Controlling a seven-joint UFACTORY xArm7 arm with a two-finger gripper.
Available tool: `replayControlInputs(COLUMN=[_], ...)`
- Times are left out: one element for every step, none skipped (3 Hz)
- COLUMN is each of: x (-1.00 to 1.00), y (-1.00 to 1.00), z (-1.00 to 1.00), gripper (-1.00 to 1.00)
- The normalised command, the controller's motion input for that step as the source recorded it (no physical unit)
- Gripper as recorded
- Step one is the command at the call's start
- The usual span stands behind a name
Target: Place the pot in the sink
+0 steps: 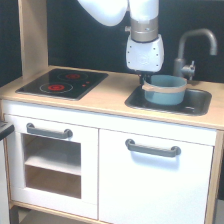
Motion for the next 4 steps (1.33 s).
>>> replayControlInputs(x=[0.0,0.03,0.0,0.02], y=[0.09,0.09,0.08,0.07], z=[-0.62,-0.62,-0.62,-0.62], gripper=[-0.6,-0.66,-0.59,-0.63])
